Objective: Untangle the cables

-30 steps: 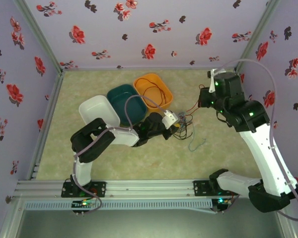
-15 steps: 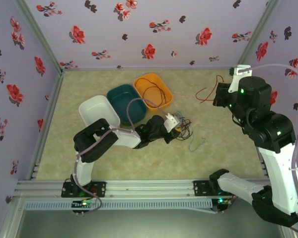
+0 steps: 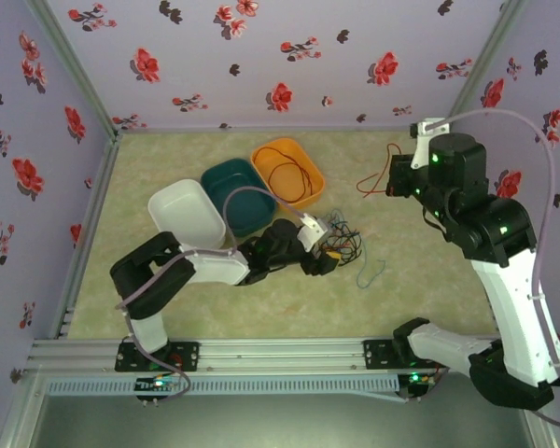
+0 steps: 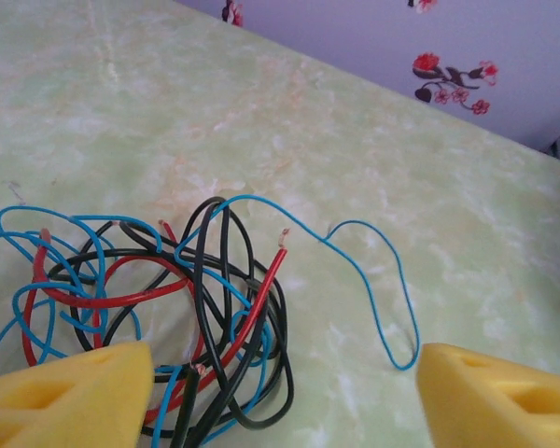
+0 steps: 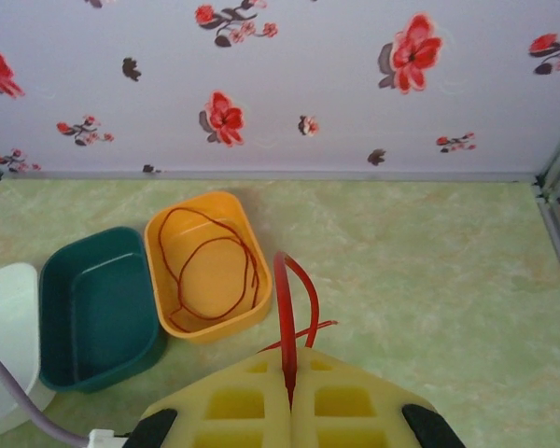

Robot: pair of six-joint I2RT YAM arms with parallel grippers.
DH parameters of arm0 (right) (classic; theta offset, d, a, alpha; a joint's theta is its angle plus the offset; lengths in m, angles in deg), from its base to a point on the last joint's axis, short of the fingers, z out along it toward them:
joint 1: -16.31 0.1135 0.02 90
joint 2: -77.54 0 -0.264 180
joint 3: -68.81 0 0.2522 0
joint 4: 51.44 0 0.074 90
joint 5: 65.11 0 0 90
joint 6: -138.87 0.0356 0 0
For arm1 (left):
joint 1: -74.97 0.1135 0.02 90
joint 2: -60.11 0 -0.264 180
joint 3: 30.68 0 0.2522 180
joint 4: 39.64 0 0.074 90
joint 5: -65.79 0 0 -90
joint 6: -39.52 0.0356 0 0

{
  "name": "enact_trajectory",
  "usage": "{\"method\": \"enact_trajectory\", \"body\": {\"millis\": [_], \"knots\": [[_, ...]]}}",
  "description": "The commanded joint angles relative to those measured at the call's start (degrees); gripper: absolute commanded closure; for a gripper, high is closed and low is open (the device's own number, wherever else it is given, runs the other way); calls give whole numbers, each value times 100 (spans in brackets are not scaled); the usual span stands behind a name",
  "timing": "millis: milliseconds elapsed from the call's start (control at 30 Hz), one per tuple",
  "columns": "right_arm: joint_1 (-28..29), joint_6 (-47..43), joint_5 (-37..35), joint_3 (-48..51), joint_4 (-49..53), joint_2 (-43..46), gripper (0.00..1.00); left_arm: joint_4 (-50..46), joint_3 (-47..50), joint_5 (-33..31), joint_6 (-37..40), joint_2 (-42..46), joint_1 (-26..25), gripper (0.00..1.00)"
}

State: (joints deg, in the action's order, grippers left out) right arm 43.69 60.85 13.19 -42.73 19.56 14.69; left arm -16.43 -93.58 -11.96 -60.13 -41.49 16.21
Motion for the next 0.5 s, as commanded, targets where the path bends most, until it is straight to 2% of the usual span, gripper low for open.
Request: {"method": "enact_trajectory", "body": {"millis": [0,200,467], "knots": [[30,-122,356,-22,-262,-100,100,193,267,-7,-123,424,-39,18],[29,-129,887,39,-467,-331,100,204,625,-599,39,1203,-38,1],[25,-128,1698,83,-628,-686,100,-91,808,-1532,585,2092,-17,0]]}}
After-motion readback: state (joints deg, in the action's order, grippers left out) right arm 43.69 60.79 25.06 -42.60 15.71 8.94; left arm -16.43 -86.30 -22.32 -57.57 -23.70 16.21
